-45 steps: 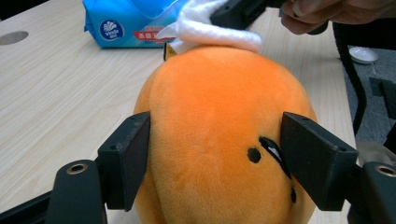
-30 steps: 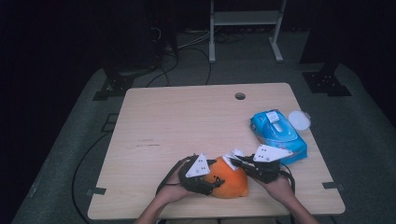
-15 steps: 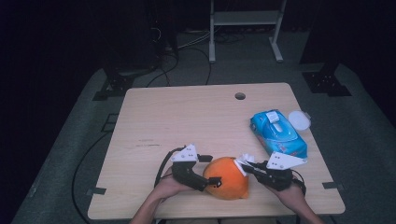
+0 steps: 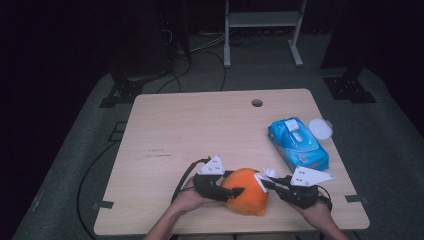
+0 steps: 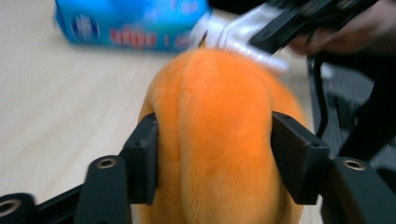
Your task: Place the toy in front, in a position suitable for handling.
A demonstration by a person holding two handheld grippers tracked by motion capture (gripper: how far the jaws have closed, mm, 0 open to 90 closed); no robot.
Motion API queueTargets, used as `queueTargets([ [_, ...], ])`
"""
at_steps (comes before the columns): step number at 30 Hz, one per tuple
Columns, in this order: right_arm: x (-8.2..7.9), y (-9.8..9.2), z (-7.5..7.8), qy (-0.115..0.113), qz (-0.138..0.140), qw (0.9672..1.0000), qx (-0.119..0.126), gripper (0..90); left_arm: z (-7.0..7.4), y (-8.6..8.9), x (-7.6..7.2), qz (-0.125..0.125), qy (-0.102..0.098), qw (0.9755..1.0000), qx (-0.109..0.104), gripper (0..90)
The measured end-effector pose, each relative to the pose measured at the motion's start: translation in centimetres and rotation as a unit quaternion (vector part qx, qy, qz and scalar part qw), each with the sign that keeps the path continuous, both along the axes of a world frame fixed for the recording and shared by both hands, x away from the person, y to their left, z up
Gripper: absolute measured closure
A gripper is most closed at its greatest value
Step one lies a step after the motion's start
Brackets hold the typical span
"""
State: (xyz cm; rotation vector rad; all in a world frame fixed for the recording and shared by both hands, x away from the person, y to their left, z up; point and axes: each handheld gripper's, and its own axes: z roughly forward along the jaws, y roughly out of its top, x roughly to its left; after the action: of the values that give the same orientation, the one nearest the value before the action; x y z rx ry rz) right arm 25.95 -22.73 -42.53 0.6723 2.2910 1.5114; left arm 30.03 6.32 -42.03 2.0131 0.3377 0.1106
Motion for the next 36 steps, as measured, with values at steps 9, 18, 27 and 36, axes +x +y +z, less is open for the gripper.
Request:
queueTargets([
  [9, 2.0, 0.1, 0.4, -0.003, -0.014, 0.9999, 0.006, 84.1, 0.1, -1.1, 0.4, -0.005, -0.106, 0.9934, 0.043, 34.8],
  [18, 0.5, 2.9, 0.1, -0.024, 0.023, 0.9993, -0.019, 84.1, -0.8, 1.2, 1.5, 0.02, 0.023, 0.999, 0.033, 12.9],
  [27, 1.1, 3.4, 1.2, -0.039, 0.013, 0.9991, -0.007, 84.2, -1.4, 1.2, -0.2, 0.005, -0.064, 0.9968, 0.049, 32.5],
  [36, 1.1, 0.9, 0.4, -0.027, -0.013, 0.9995, -0.013, 84.2, -1.7, 1.6, -0.2, -0.004, -0.067, 0.9974, 0.026, 30.4],
])
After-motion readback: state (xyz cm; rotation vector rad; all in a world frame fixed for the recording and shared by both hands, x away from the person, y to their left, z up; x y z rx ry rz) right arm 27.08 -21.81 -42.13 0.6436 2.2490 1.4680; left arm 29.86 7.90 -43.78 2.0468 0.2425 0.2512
